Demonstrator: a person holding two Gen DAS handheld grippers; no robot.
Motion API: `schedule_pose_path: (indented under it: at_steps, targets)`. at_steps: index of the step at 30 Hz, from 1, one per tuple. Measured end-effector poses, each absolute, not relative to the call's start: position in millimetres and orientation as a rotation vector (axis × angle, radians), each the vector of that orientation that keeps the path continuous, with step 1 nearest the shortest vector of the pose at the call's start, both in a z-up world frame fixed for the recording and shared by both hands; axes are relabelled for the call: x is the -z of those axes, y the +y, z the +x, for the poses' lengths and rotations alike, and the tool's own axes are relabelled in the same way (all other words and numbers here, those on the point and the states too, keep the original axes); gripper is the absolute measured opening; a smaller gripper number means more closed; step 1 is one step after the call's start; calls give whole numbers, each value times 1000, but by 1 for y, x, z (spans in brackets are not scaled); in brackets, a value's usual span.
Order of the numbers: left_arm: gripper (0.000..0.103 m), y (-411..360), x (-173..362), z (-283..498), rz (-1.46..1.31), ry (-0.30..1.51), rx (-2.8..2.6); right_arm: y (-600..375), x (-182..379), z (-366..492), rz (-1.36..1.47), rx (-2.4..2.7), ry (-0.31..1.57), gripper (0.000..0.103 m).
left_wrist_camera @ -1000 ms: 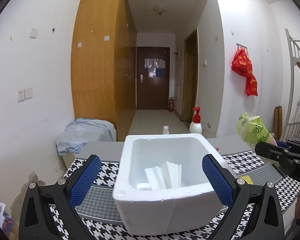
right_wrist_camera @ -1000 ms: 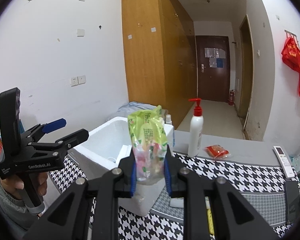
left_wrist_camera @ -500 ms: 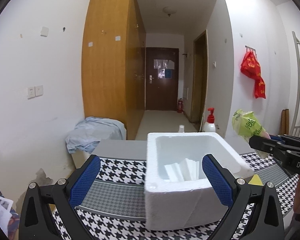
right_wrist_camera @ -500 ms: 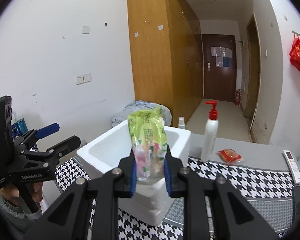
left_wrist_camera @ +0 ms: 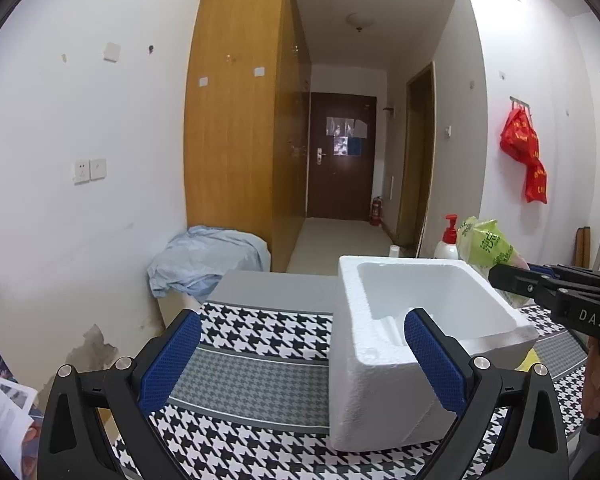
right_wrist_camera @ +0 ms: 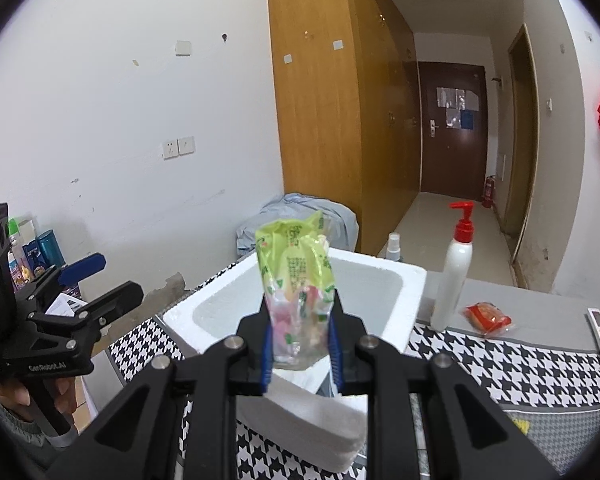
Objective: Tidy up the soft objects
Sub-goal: 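Carry the green packet over the foam box and open the right gripper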
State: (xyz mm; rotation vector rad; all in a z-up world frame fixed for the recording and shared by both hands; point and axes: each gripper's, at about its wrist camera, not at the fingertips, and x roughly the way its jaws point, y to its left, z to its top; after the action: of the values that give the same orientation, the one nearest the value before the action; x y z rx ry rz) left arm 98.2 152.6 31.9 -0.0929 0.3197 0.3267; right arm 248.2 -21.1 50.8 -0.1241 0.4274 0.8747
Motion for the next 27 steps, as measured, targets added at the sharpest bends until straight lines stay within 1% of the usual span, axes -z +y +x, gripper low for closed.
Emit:
schedule_pose_path:
  at_steps: [20,22,23,24,25,26,27]
  targets:
    - [102,174,-20,100,-127,345,-339,8,-42,264,-153,-862,479,28]
    - [102,175,-20,100,-128,349,-337,9,-42,265,-151,-860,486,33]
    - [102,175,-19,101,-127,350,-337,9,-42,265,-152,-862,489,41]
    - [102,175,-19,101,-127,351,-338,10,-42,264,-156,-860,488,53]
    - [102,176,-19,100,-128,351,-336,11,-41,263,-161,-855,486,60]
    - [102,176,-19,100,-128,351,-336,11,-41,262,-162,-851,482,65]
    - [102,177,-19,100,-128,352,-337,11,-41,262,-156,-855,481,66]
